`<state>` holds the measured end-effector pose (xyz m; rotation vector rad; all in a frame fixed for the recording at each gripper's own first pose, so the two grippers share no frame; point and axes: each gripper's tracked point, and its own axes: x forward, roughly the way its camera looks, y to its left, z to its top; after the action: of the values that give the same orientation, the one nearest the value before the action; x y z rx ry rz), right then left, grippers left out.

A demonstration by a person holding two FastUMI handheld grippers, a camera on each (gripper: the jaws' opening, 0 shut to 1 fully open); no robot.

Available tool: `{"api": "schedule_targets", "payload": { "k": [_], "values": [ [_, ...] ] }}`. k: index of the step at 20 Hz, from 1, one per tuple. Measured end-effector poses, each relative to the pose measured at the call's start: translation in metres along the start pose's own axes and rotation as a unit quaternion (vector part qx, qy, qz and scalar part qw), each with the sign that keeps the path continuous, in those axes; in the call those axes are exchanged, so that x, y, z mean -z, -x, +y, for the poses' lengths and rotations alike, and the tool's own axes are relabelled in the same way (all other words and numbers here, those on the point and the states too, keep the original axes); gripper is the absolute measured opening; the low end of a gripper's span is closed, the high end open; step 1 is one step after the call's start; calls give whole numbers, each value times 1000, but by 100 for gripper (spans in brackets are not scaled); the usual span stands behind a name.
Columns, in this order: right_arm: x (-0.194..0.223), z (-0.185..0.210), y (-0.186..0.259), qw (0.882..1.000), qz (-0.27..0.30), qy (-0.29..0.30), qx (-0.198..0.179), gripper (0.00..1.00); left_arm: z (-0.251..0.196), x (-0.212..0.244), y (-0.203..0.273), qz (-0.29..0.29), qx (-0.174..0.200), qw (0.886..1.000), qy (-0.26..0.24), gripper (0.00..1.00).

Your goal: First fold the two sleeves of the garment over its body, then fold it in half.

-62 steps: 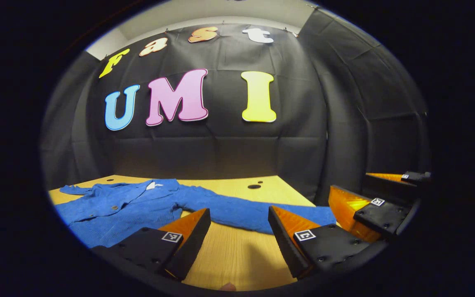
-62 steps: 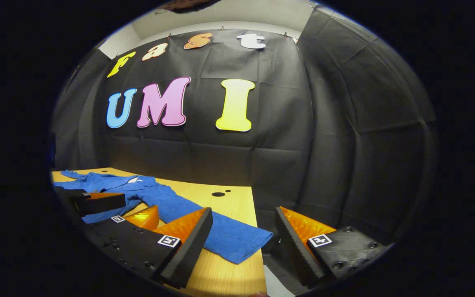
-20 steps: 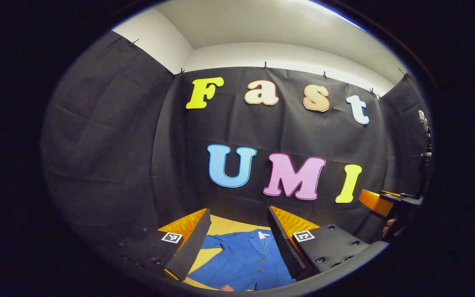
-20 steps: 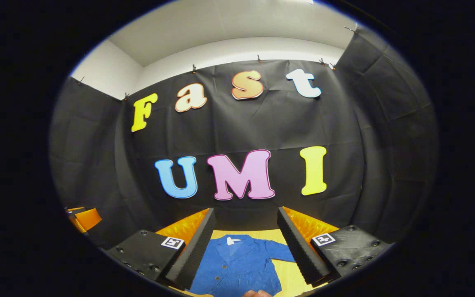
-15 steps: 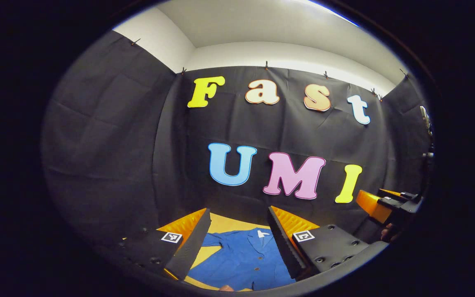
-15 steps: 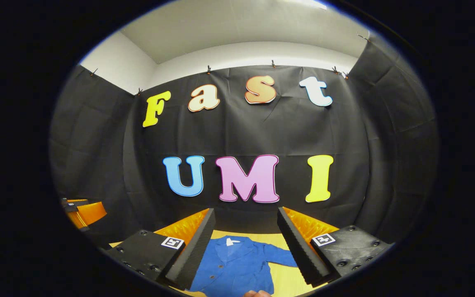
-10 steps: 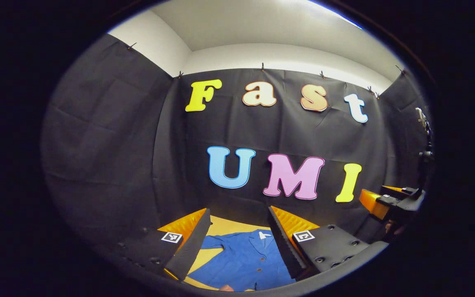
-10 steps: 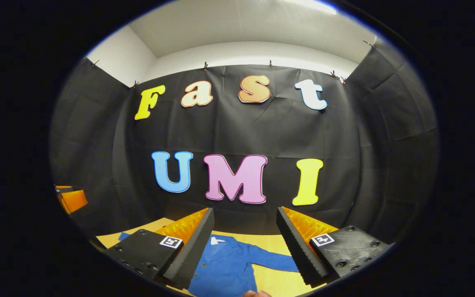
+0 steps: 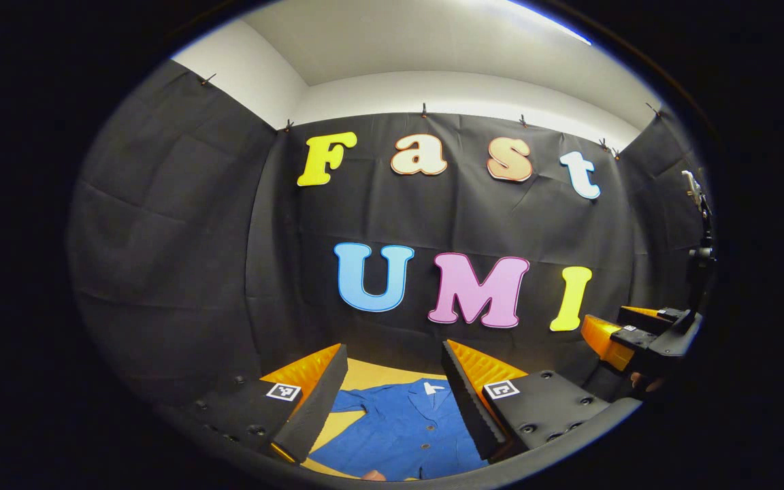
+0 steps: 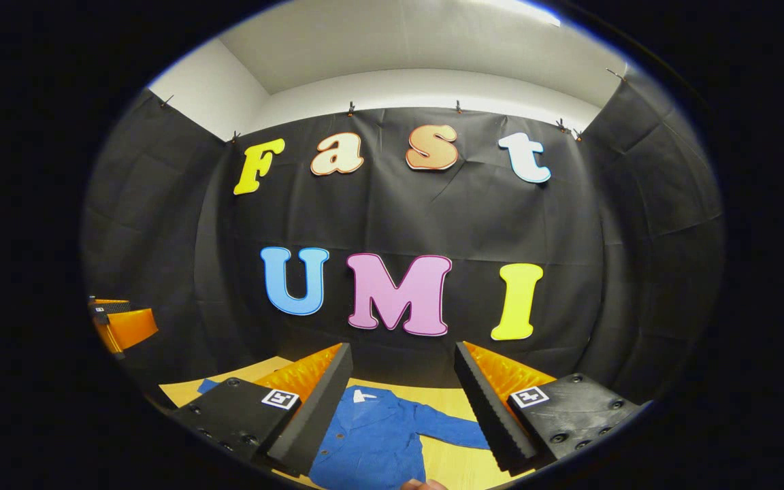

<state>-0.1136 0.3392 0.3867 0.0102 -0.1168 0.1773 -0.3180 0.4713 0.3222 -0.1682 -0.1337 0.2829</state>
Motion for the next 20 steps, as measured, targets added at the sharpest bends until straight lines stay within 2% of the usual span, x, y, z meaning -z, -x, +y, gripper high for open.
{"api": "schedule_targets", "payload": {
  "k": [2, 4, 6, 8, 9, 10, 11, 12, 13, 14, 15, 18, 19, 20],
  "values": [
    [-4, -12, -1, 1000, -7, 10, 11, 96, -2, 3, -1, 1, 2, 1000, -3, 80],
    [-6, -43, 6, 999, -5, 26, 38, 96, -7, 3, -5, -2, 9, 1000, -4, 80],
    [-23, -92, 28, 994, -21, 46, 93, 96, -24, 5, -9, -6, 34, 999, 6, 80],
    [-42, -143, 54, 984, -43, 81, 151, 96, -40, 13, -18, -2, 62, 998, 8, 80],
    [-53, -172, 69, 974, -53, 122, 185, 96, -46, 18, -22, 4, 77, 997, 7, 80],
    [-65, -212, 92, 952, -55, 185, 238, 96, -53, 21, -27, 10, 93, 996, 7, 80],
    [-80, -248, 113, 932, -58, 223, 280, 100, -59, 24, -32, 14, 107, 994, 6, 80],
    [-92, -270, 132, 918, -59, 237, 311, 96, -62, 25, -37, 15, 118, 993, 4, 80],
    [-99, -282, 134, 915, -54, 224, 331, 96, -66, 26, -43, 14, 131, 991, 1, 80],
    [-97, -280, 136, 916, -46, 197, 345, 84, -69, 27, -50, 14, 145, 989, -1, 80],
    [-86, -278, 128, 924, -30, 171, 341, 96, -70, 27, -56, 13, 157, 988, -2, 80],
    [-33, -242, 92, 945, 36, 145, 290, 96, -69, 25, -72, 15, 187, 982, 5, 80],
    [-9, -225, 77, 955, 71, 123, 261, 86, -68, 27, -76, 16, 200, 980, 5, 80],
    [11, -211, 58, 962, 100, 99, 236, 96, -64, 28, -80, 15, 209, 978, 1, 80]
  ]
}}
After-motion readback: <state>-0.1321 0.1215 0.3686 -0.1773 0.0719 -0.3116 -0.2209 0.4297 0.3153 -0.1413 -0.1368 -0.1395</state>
